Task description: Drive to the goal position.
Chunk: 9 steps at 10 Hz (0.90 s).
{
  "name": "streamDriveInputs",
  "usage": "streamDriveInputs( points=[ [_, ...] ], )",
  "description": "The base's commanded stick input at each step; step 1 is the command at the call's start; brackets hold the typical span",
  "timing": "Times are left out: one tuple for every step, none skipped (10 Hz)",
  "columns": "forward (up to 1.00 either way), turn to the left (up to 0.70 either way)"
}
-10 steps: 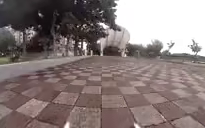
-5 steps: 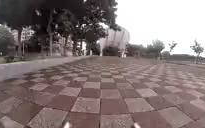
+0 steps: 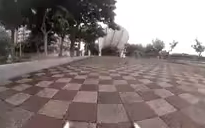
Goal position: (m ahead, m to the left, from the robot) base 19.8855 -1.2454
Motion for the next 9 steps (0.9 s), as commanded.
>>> streamDriveInputs(
  points=[
    [1.00, 0.00],
    [1.00, 0.00],
    [1.00, 0.00],
    [1.00, 0.00],
    [1.00, 0.00],
    [1.00, 0.00],
    [1.00, 0.00],
    [1.00, 0.00],
    [1.00, 0.00]
  ],
)
